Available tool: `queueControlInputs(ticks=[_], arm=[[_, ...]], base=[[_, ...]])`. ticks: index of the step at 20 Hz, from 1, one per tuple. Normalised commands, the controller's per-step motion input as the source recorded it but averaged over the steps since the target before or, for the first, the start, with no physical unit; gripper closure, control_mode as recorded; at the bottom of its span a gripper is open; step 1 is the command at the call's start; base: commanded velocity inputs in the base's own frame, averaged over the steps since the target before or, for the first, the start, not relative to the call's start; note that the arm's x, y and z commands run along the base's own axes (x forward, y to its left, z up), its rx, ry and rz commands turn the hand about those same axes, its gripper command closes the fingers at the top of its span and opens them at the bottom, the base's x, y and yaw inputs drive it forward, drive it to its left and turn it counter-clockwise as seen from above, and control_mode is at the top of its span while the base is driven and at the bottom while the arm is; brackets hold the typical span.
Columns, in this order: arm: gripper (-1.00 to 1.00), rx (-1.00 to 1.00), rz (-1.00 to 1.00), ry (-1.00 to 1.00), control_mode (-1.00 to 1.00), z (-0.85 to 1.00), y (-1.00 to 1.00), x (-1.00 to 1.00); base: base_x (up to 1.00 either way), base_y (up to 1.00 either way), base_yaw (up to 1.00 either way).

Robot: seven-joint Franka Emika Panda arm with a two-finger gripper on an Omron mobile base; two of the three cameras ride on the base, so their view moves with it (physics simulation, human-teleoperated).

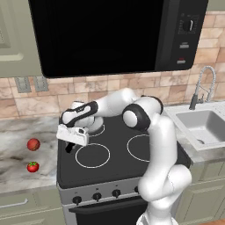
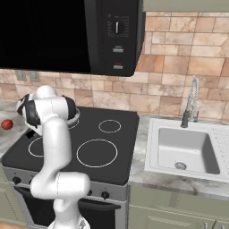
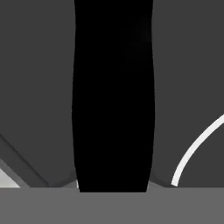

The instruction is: Place the pan on the rear left burner on the stove. Then place the tomato and the onion in the pan and turn on the rear left burner.

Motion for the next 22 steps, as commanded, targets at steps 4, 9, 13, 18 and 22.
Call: queueControlInputs(ticks=[4, 9, 13, 18, 22], arm=[[-1.0, 0.0, 0.0, 0.25, -1.0, -0.09, 0.13, 0.0], [-1.0, -0.03, 0.0, 0.07, -1.0, 0.0, 0.0, -0.01], [-1.0, -0.09, 0.0, 0.0, -1.0, 0.03, 0.0, -0.13], [-1.0, -0.09, 0.0, -0.05, -1.0, 0.14, 0.0, -0.17], [-1.0, -0.06, 0.0, -0.09, -1.0, 0.19, 0.0, -0.19]], base=[[0.0, 0.0, 0.0], [0.0, 0.0, 0.0], [0.0, 0.0, 0.0], [0.0, 0.0, 0.0], [0.0, 0.0, 0.0]])
